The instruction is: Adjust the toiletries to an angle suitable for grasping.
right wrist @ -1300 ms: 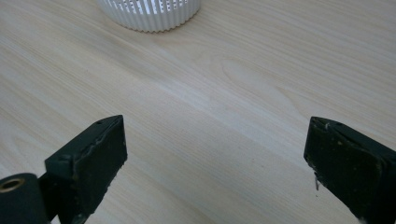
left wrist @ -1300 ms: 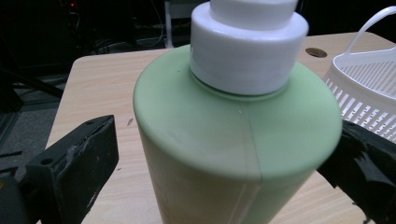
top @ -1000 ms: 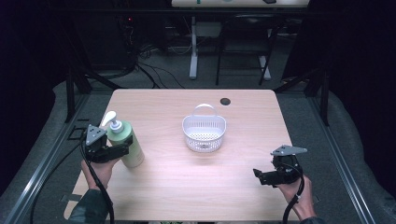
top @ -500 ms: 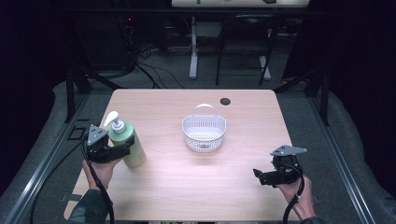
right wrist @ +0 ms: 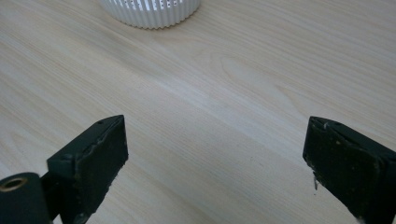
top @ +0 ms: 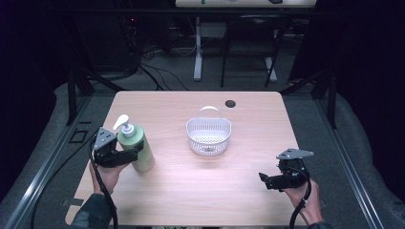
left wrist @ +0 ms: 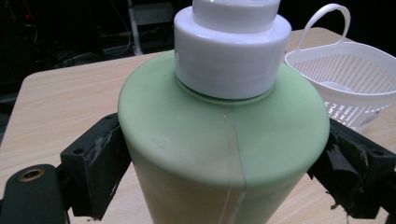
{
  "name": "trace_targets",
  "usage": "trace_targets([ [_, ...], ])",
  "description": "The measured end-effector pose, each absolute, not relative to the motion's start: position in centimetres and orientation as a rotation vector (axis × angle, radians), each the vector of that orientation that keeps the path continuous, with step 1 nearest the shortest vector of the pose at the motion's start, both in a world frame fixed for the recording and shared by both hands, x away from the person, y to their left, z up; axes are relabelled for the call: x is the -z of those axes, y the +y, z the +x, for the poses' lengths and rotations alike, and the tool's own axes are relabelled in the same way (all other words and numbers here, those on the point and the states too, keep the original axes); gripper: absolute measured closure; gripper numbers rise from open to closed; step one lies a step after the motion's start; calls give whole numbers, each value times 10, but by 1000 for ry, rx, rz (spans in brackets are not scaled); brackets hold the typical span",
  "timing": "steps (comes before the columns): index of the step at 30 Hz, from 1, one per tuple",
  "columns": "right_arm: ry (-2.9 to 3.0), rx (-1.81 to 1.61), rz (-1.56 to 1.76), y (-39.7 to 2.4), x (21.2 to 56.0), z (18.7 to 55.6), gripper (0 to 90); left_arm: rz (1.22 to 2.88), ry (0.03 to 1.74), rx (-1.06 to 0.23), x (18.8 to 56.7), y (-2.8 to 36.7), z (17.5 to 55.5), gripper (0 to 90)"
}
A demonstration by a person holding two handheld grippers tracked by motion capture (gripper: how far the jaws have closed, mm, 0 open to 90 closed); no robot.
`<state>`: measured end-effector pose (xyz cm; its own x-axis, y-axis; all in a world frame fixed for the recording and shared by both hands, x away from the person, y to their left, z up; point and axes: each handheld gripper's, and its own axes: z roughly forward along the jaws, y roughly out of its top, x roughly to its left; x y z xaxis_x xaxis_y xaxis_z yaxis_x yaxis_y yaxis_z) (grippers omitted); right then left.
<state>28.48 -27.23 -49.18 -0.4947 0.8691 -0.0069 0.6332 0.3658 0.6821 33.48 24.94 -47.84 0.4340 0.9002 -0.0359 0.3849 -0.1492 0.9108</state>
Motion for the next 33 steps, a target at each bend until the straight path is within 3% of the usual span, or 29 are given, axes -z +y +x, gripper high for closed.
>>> trace_targets([
  [33, 2262, -853, 1313, -275, 493, 286, 68, 1806, 919, -555, 479, 223, 338, 119],
])
